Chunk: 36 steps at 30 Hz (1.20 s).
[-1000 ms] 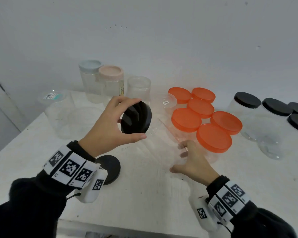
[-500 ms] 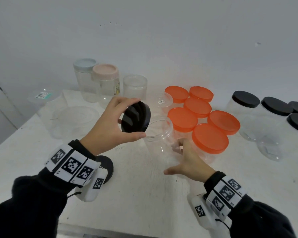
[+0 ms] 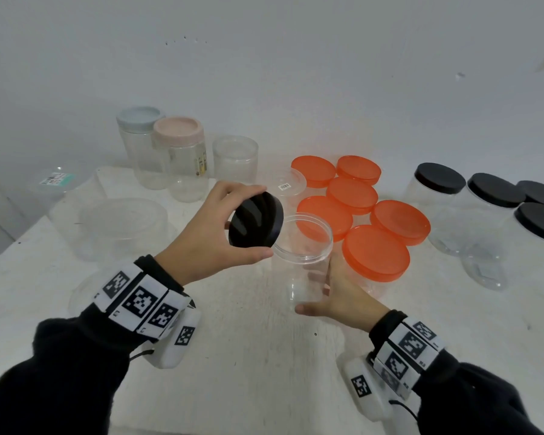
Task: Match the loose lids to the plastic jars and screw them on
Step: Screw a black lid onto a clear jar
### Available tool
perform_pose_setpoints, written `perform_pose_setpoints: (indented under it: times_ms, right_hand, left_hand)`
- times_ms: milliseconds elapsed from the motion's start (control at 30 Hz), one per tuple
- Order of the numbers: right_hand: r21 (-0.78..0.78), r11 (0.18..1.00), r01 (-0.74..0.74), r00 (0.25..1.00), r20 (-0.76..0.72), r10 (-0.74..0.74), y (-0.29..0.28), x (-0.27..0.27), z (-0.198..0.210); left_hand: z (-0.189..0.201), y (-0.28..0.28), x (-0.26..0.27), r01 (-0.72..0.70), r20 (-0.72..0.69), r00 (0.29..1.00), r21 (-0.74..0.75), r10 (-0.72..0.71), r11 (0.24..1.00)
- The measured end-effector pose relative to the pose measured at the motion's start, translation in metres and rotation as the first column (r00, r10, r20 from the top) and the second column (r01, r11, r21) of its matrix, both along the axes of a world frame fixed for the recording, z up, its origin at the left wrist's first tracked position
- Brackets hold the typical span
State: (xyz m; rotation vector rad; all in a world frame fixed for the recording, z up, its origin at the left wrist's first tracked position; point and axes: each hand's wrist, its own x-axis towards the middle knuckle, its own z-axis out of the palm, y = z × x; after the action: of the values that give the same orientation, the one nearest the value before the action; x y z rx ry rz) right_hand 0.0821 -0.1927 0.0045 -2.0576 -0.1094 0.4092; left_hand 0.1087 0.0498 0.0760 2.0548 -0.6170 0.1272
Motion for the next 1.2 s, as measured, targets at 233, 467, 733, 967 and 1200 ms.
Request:
perform_pose_setpoints:
  times_ms: [233,467,733,967,1200]
  right_hand:
    - [-0.018,0.998,0.053,0.997,0.050,-0.052,-0.001,0.000,0.002]
    - [0.062,0.998,0.006,0.997,0.076,-0.011,0.001,0.003,-0.001]
    - [0.100,0.995,-0.017,0.994,0.108,0.006,0.009,0.005,-0.005]
    - [0.077,0.997,-0.032,0.989,0.144,0.020,0.011,0.003,-0.004]
    - [0.094,0.988,-0.118,0.989,0.096,0.109,0.006,-0.002,0.007]
  left_hand:
    - [-0.003,-0.014,0.003,0.053,0.026,0.998,0.039,-0.054,0.998]
    - [-0.001,-0.027,0.003,0.115,0.078,0.990,0.056,-0.119,0.992]
    - [-0.004,-0.037,0.006,0.123,0.087,0.986,0.178,-0.141,0.976]
    - [-0.007,-0.043,0.007,0.125,0.086,0.986,0.186,-0.142,0.975]
    - [-0.016,-0.044,-0.001,0.133,-0.050,0.990,-0.049,-0.135,0.990]
